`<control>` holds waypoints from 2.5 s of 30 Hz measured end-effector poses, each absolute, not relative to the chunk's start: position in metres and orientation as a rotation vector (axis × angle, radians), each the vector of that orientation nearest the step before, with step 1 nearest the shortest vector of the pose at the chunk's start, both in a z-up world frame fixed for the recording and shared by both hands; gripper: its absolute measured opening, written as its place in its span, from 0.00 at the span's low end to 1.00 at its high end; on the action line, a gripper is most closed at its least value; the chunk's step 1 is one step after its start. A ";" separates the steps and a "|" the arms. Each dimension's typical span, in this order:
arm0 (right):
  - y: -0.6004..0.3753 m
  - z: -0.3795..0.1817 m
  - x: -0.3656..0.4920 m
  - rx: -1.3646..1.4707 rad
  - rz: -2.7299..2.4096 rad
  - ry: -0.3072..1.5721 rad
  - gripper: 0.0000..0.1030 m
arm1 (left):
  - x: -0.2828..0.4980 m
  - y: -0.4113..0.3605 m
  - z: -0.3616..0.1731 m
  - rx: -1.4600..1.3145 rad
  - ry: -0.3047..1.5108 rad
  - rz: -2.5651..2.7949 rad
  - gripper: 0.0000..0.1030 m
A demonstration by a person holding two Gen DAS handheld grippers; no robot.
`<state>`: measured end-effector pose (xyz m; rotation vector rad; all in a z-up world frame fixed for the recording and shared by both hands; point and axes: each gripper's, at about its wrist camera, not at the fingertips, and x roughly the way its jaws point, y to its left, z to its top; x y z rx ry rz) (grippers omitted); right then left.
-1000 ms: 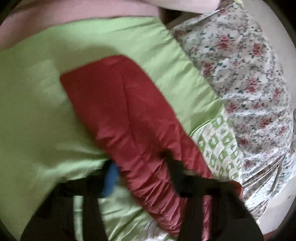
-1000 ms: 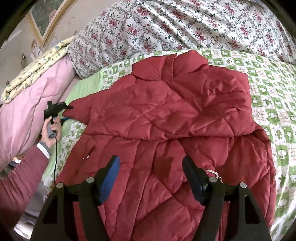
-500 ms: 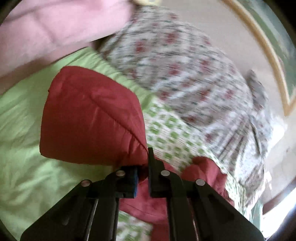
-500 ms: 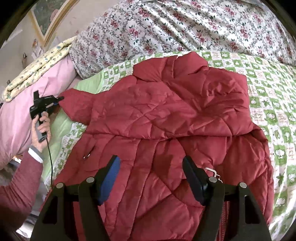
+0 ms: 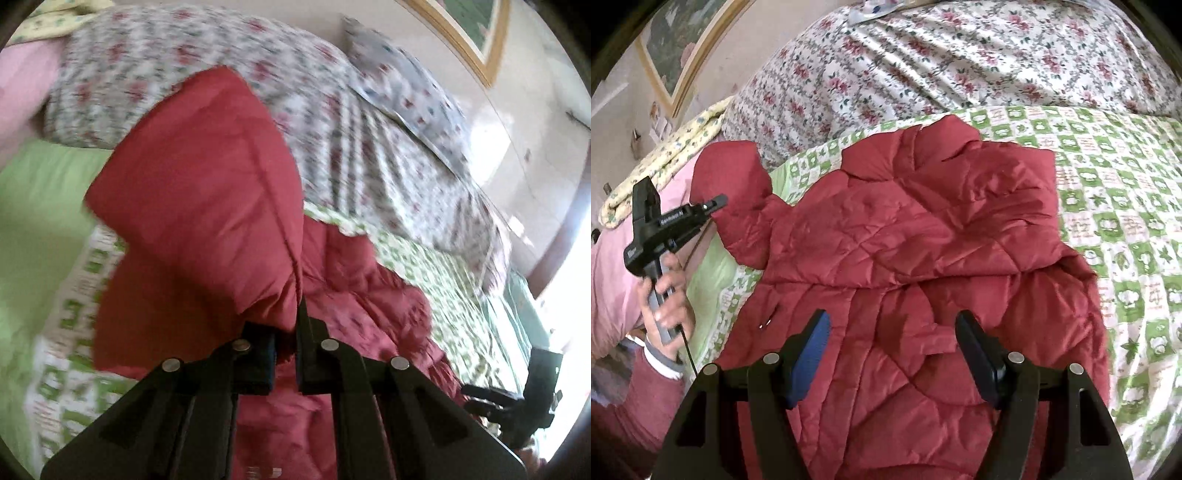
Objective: Fold large clothes
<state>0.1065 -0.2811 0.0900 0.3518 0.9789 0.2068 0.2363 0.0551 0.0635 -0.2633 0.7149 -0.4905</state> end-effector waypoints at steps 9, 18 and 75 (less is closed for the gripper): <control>-0.316 0.087 0.104 0.421 0.164 0.968 0.70 | 0.220 -0.031 0.055 -0.155 0.765 -0.619 0.05; -0.346 0.085 0.114 0.516 0.149 0.940 0.70 | 0.223 -0.100 0.022 -0.107 0.842 -0.694 0.05; -0.338 0.097 0.196 0.287 -0.038 0.834 0.39 | 0.280 -0.012 -0.035 -0.116 1.062 -0.441 0.21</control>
